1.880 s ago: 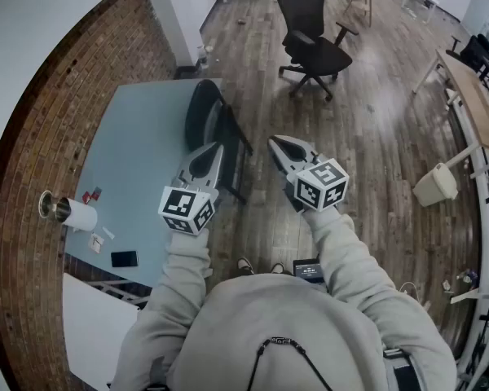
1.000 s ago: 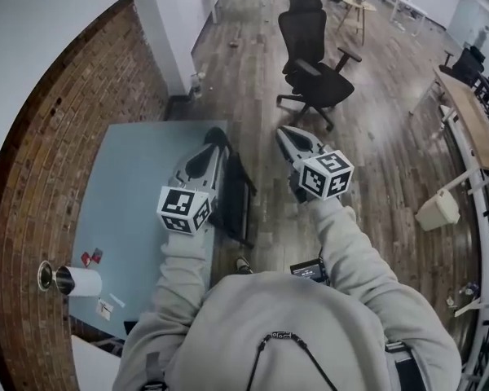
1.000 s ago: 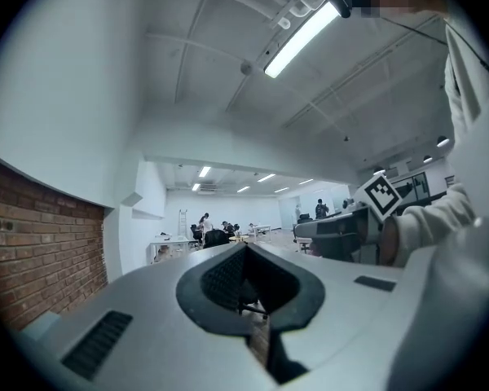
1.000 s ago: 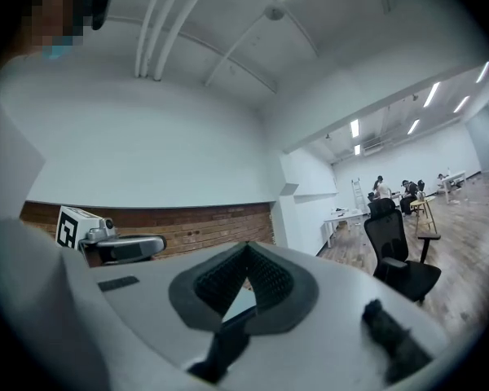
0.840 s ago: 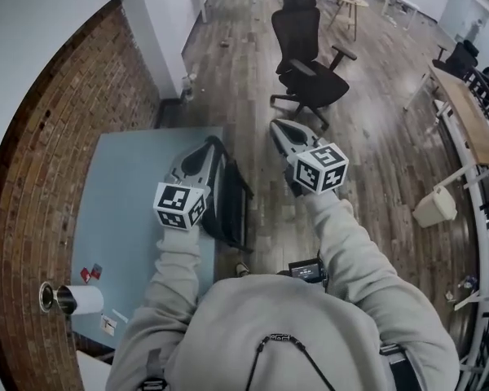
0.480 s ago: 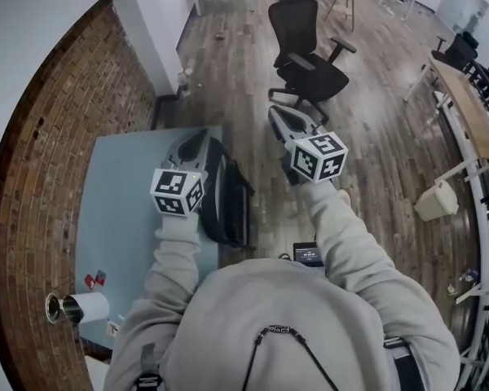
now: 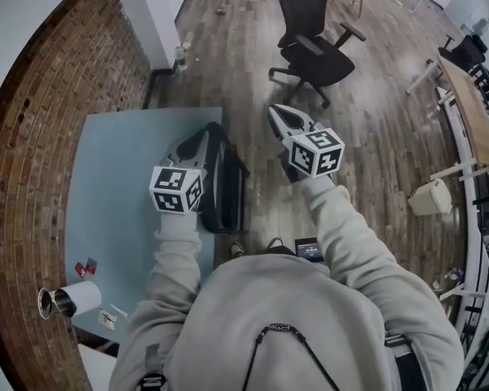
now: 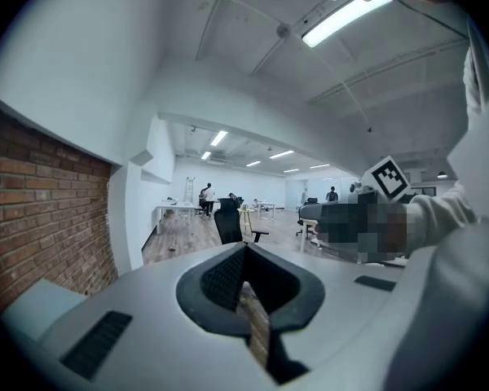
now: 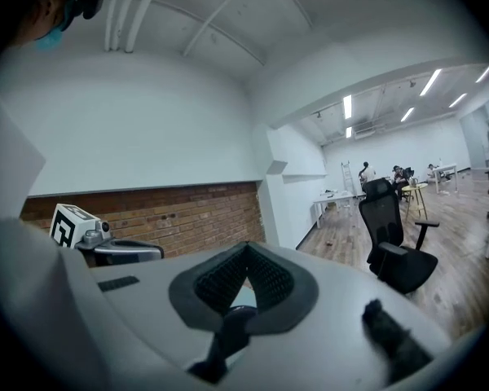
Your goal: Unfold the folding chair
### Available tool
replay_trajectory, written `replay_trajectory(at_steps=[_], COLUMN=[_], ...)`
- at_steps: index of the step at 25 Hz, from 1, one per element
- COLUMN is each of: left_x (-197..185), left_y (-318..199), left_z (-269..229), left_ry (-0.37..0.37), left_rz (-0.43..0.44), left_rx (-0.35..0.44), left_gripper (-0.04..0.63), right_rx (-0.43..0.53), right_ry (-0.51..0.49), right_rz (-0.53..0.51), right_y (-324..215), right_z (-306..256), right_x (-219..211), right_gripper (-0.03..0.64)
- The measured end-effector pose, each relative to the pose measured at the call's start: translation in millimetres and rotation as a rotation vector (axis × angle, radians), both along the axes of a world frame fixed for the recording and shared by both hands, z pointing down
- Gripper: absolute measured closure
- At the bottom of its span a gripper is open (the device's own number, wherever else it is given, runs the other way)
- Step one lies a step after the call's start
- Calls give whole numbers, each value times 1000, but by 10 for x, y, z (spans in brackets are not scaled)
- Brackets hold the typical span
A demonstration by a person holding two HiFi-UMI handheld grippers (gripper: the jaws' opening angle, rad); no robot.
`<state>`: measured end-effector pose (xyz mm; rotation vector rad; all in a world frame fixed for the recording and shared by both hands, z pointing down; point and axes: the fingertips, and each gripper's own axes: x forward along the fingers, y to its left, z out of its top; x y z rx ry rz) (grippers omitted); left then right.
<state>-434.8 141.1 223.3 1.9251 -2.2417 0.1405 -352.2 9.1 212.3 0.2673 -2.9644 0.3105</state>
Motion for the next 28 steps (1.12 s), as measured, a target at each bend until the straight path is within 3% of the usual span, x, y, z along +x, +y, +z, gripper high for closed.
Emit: replay_trajectory(at_steps=[5, 9, 10, 12, 15, 21, 25, 28], left_x=[-249, -510, -581, -671, -712, -666, -739, -537], left_y=[117, 141, 142, 169, 243, 144, 105, 61], left_z=[659, 1278, 1453, 1813, 2199, 2727, 2790, 2891], left_ry=[49, 134, 165, 218, 304, 395, 460, 525], left_rz=[-44, -102, -115, -135, -157, -86, -82, 43], left_rx=[-100, -192, -222, -298, -361, -493, -499, -557], left_gripper=[589, 523, 485, 334, 238, 202, 204, 218], right_rx=[-101, -185, -219, -299, -399, -496, -543, -514], right_ry=[106, 232, 265, 349, 535, 801, 852, 919], right_rz=[-13, -4, -9, -20, -29, -23, 12, 57], right_y=[61, 52, 71, 191, 536, 920, 943, 858], right_z=[888, 1730, 1949, 2466, 3390, 4589, 4992, 5257], right_x=[-302, -569, -657, -793, -838, -948, -1112, -1158], right_gripper=[611, 574, 522, 433, 391, 356, 354, 356])
